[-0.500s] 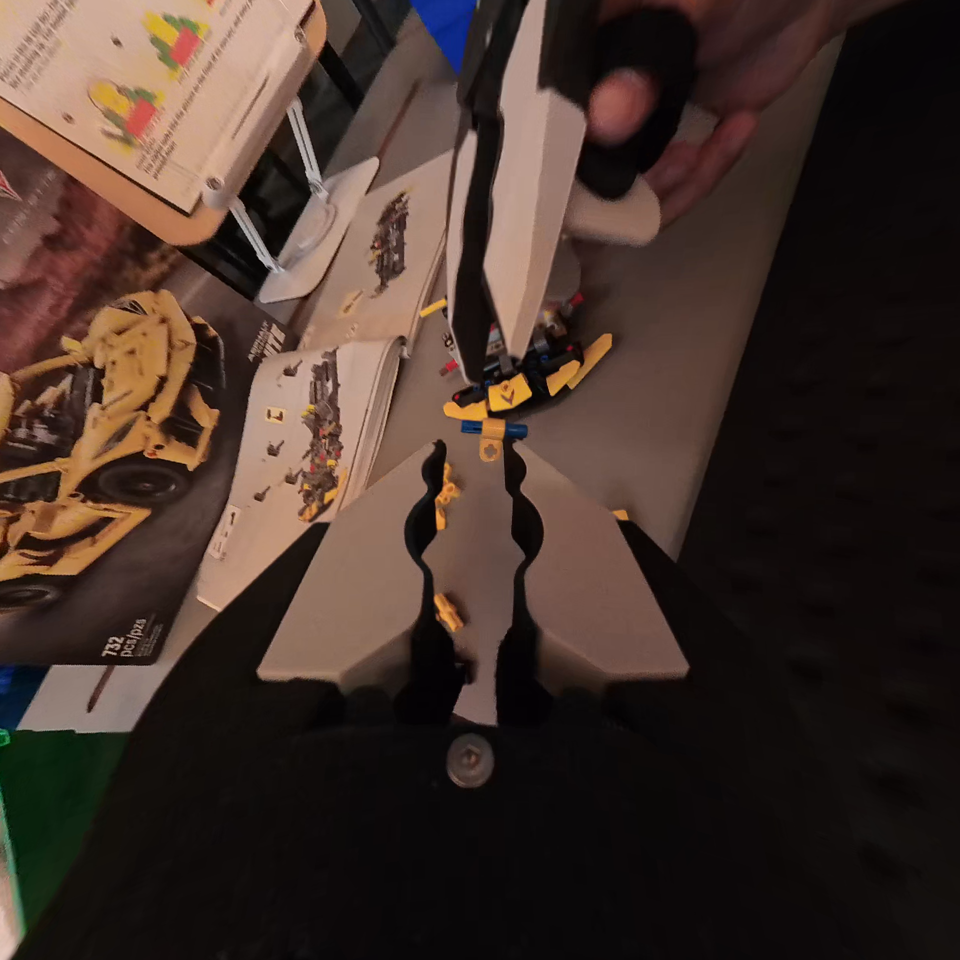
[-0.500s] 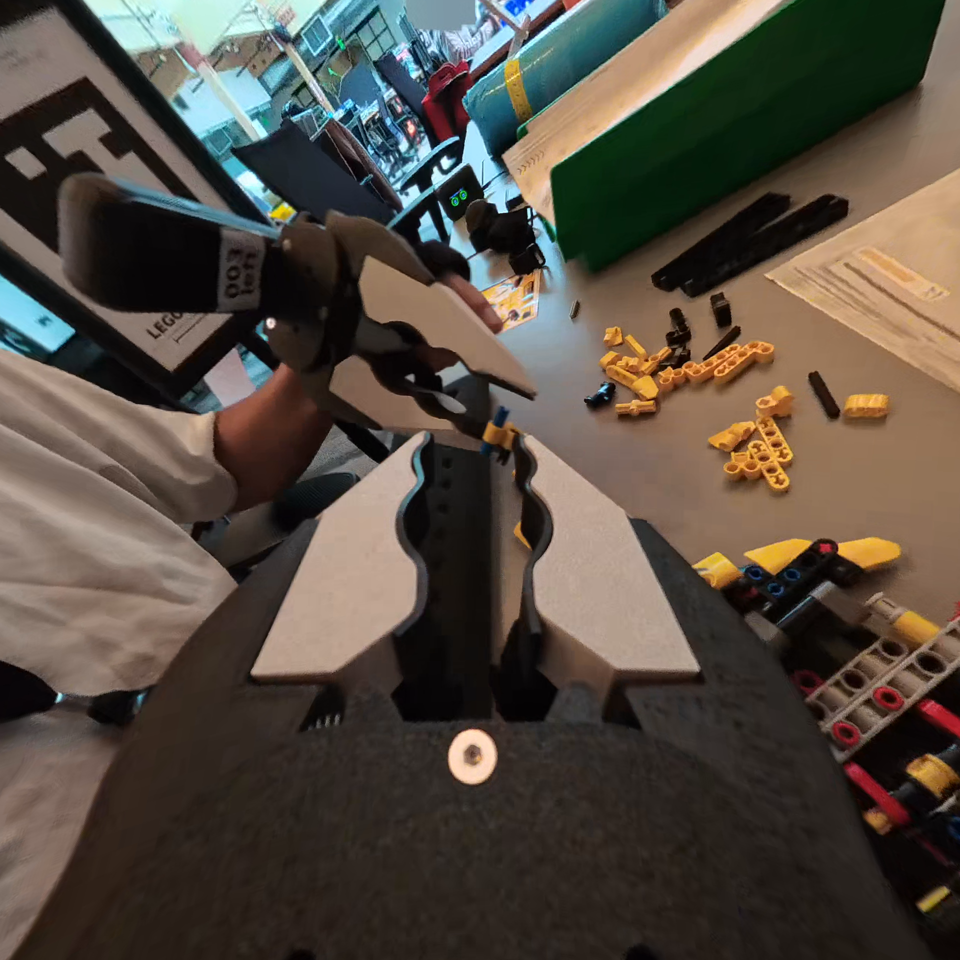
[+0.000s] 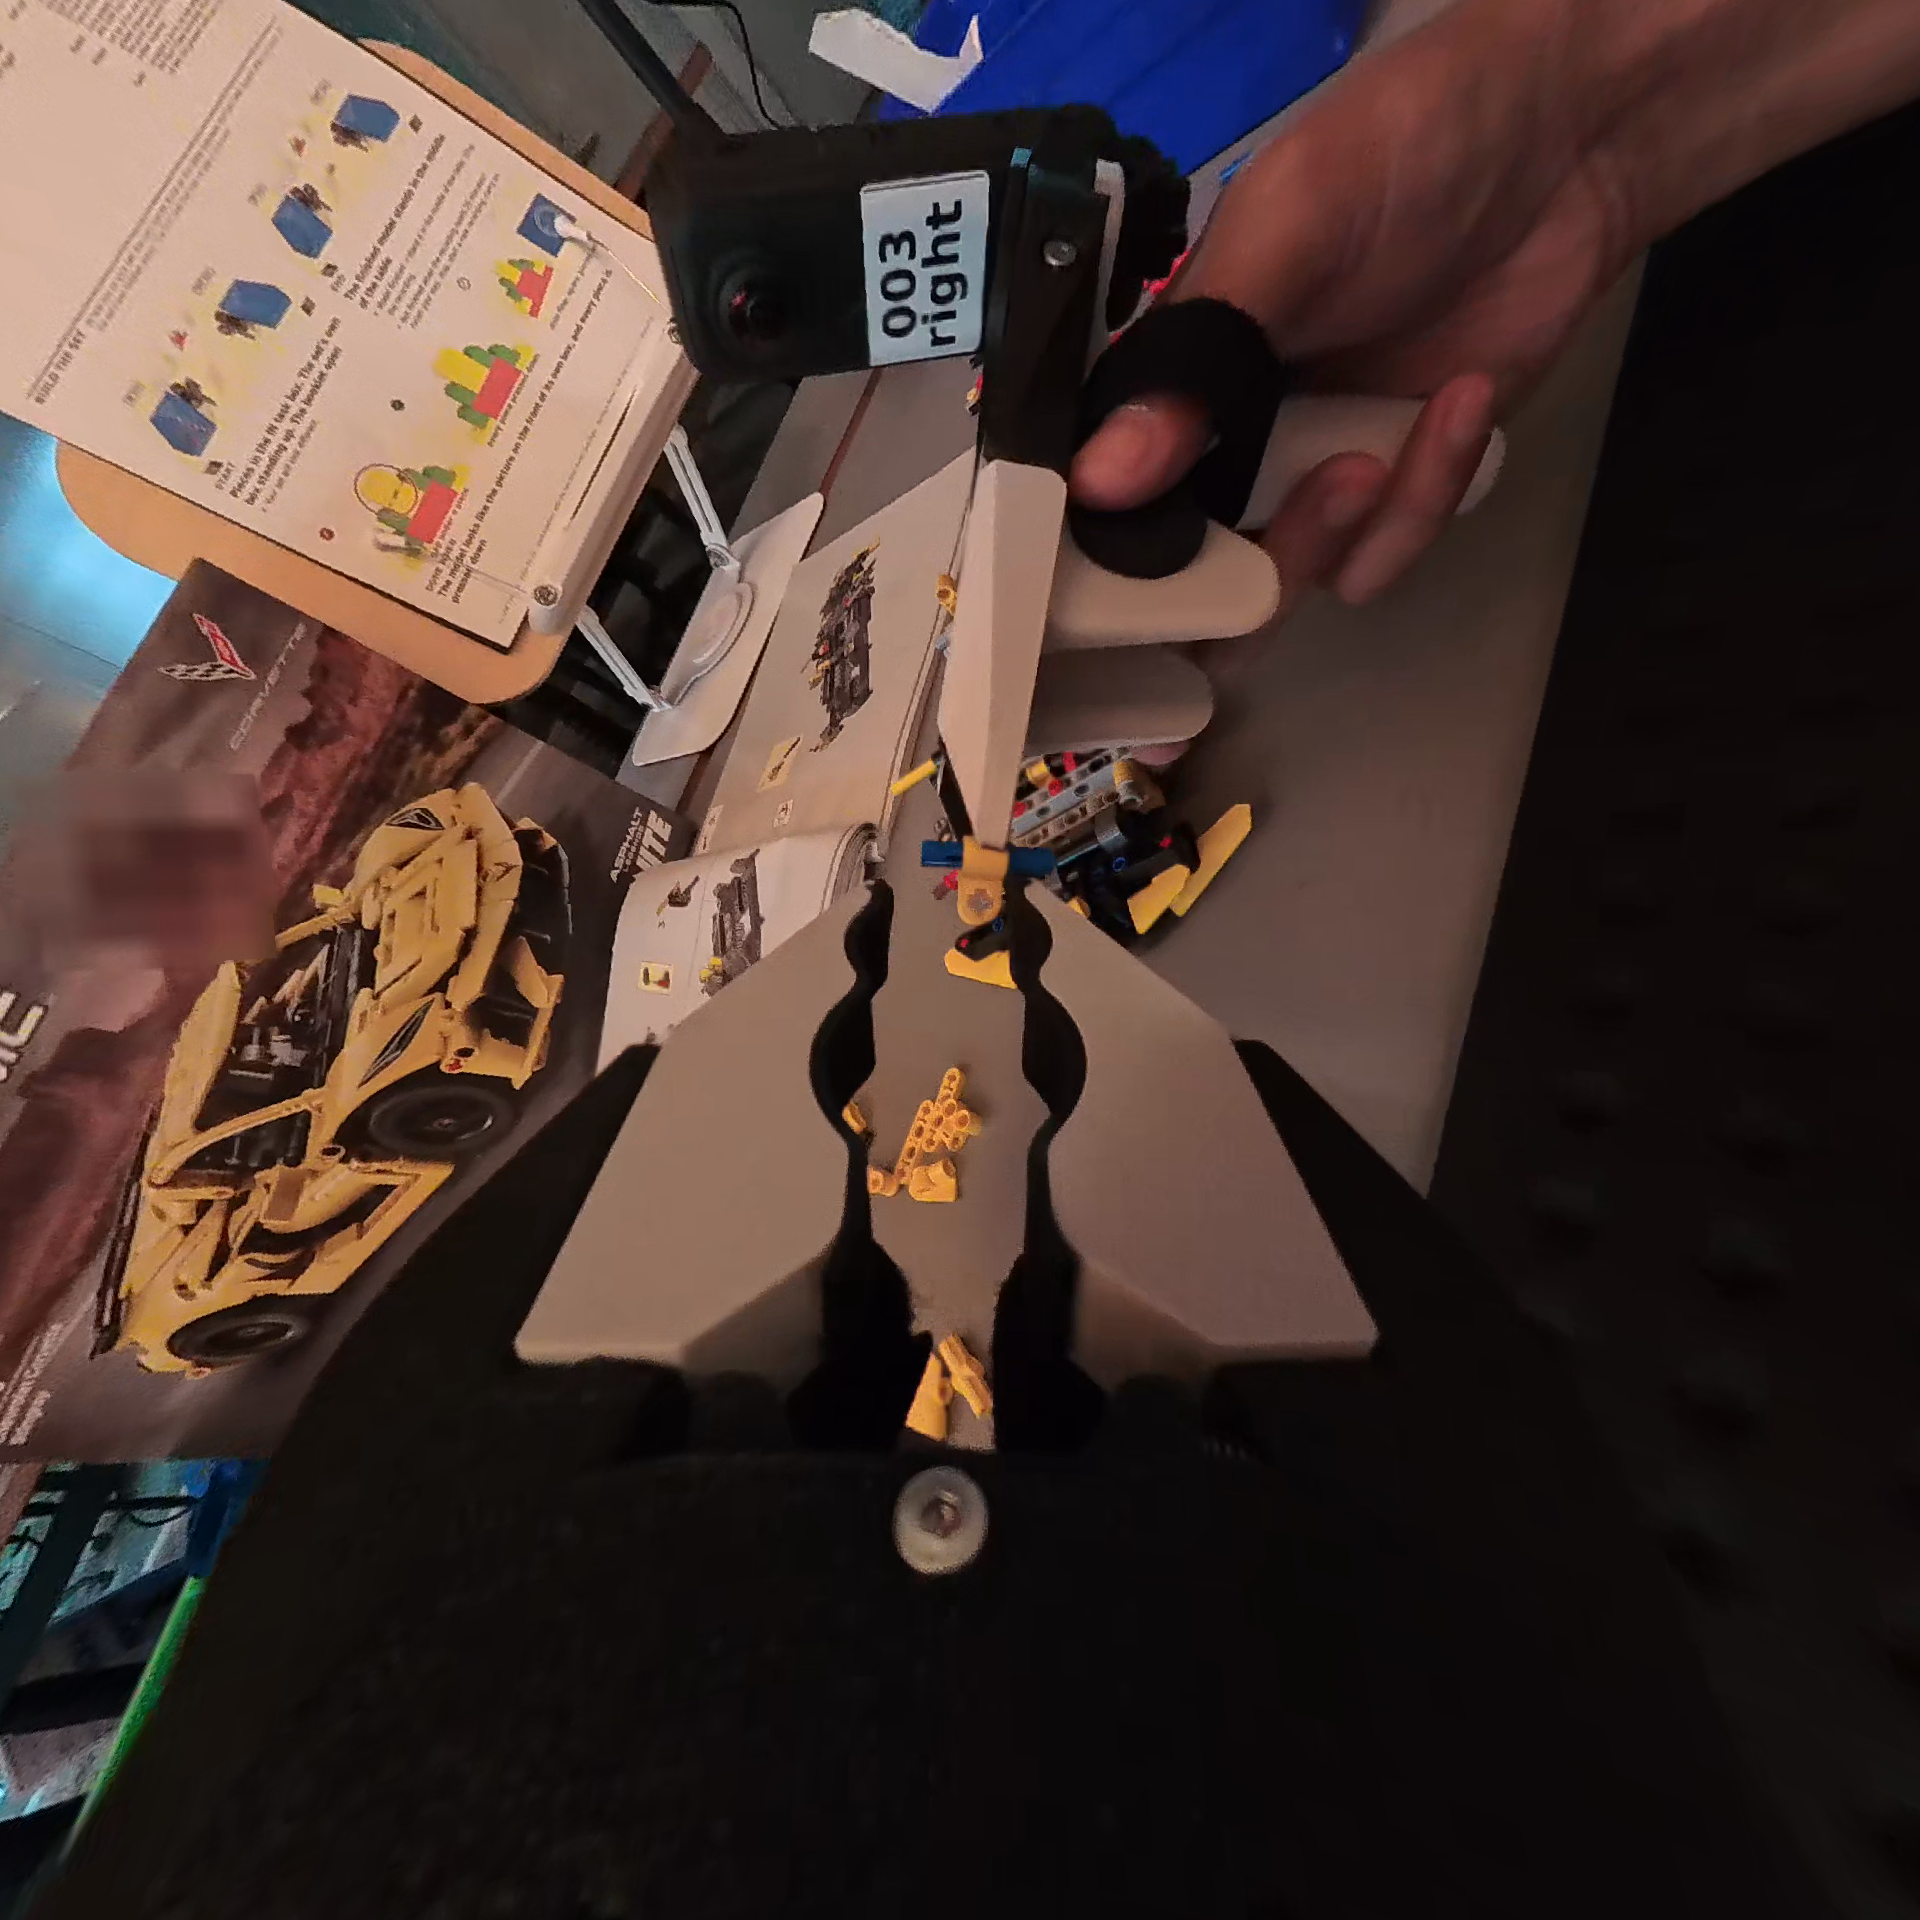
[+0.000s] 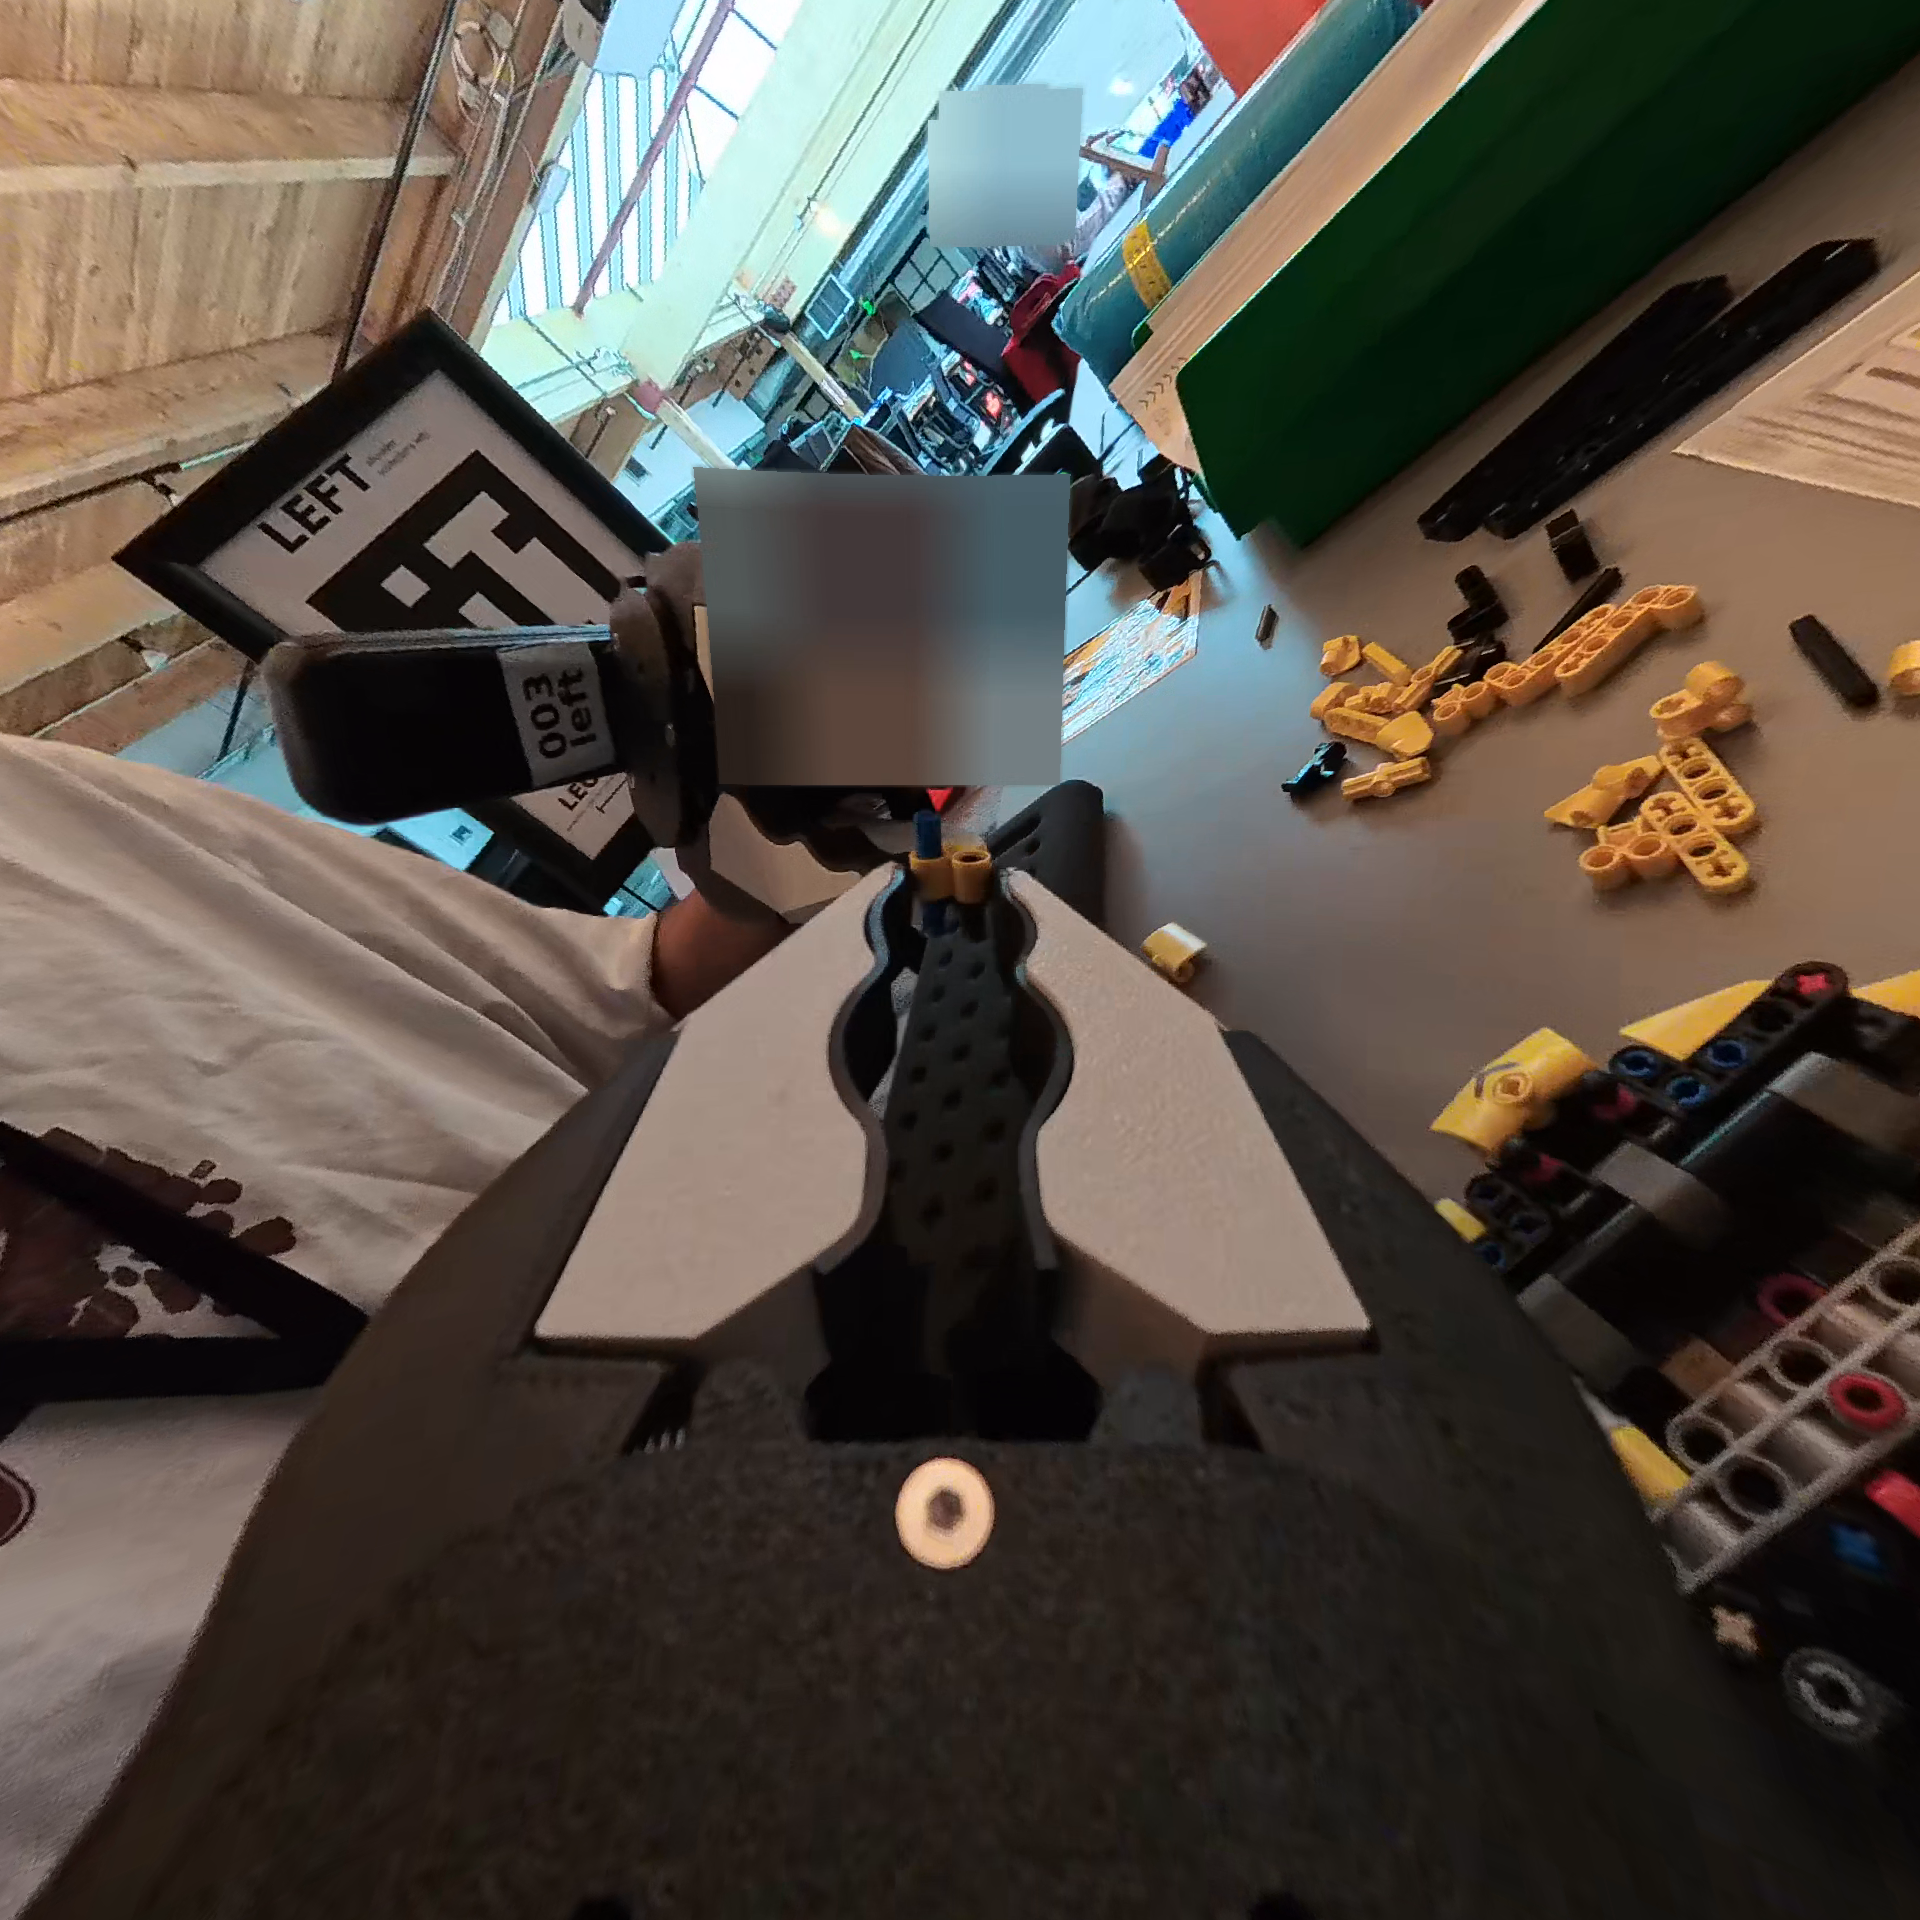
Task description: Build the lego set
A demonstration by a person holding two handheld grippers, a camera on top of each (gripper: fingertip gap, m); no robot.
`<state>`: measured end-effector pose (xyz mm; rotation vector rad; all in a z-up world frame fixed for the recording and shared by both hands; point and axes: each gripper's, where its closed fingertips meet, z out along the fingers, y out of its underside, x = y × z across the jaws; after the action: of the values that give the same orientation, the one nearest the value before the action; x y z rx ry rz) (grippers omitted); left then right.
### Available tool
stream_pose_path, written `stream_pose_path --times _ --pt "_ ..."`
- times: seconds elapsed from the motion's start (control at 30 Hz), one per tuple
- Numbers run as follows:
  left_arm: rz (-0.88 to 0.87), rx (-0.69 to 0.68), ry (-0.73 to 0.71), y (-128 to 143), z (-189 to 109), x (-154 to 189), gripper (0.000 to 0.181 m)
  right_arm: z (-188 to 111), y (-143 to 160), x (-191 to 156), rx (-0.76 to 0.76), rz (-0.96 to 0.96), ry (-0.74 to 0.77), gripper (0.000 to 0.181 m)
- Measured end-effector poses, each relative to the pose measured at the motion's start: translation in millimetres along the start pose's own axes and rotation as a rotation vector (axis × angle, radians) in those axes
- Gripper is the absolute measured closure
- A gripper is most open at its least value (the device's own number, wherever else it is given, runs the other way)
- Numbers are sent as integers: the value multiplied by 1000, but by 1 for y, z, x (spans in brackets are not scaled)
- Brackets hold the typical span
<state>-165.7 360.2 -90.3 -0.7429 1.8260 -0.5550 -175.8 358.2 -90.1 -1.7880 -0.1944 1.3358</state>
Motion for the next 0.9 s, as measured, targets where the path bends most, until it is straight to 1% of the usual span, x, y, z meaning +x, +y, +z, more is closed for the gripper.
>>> stream_pose_path --times 0.13,0.27,0.43,0.53,0.7,0.73,0.77,0.83,0.9 --pt "14 -20 -21 1 5 -2 158 -4 -1 4 24 7 25 167" --pt "-9 -21 -39 2 7 -5 158 -6 -5 6 53 -8 41 167" --pt "-12 -24 -92 1 8 -12 160 -7 -13 7 116 21 37 168" --pt "-30 -5 -135 -3 8 -21 159 -9 -20 5 168 50 12 169" --pt "-65 24 -197 -7 7 -31 158 -12 -30 2 245 52 13 169" --pt "-68 29 -206 -8 7 -32 159 -13 -32 1 256 44 21 169" --pt "-71 39 -222 -9 6 -35 158 -15 -35 1 281 43 27 177" --pt "-79 53 -219 -13 6 -34 159 -15 -36 -2 280 48 11 177" --pt "-61 44 -222 -13 7 -33 160 -16 -36 -1 265 4 57 176"
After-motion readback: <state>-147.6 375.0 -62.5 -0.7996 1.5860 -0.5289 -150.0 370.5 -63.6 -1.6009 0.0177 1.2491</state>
